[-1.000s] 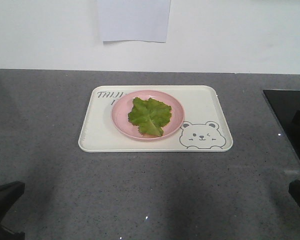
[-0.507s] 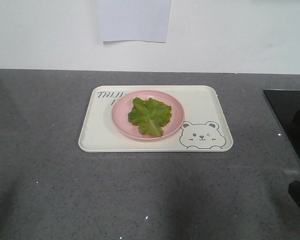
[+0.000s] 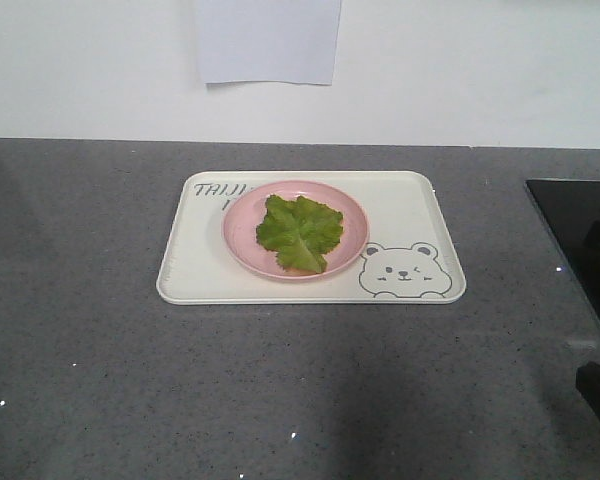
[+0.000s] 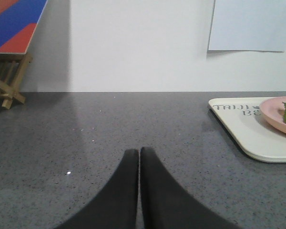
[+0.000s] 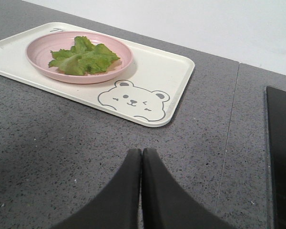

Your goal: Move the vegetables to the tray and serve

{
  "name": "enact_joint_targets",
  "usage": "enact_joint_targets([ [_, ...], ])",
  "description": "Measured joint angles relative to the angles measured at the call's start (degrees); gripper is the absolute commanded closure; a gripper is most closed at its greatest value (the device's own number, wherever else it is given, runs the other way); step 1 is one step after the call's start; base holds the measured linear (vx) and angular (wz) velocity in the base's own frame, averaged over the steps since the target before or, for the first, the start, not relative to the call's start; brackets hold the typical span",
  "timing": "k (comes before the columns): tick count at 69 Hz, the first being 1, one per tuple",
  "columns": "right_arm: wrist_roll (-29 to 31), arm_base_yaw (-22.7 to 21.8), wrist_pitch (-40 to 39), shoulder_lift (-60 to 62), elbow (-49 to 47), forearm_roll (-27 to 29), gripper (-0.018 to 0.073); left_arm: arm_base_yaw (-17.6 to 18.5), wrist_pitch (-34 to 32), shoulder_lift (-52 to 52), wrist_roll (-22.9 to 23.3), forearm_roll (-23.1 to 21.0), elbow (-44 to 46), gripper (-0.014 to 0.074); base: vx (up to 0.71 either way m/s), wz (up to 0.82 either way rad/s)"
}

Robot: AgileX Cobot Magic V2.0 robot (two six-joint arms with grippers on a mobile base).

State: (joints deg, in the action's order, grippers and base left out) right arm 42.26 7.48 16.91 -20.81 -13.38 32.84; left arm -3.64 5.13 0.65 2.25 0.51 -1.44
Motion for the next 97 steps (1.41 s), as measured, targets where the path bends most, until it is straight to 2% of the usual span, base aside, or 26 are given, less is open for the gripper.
enact_joint_targets([
  [97,0.2,1.0,0.9,0.0,0.0,0.0,0.0565,0.0,0.0,0.0,0.0,0.0,0.0,0.0602,0.0,0.0],
])
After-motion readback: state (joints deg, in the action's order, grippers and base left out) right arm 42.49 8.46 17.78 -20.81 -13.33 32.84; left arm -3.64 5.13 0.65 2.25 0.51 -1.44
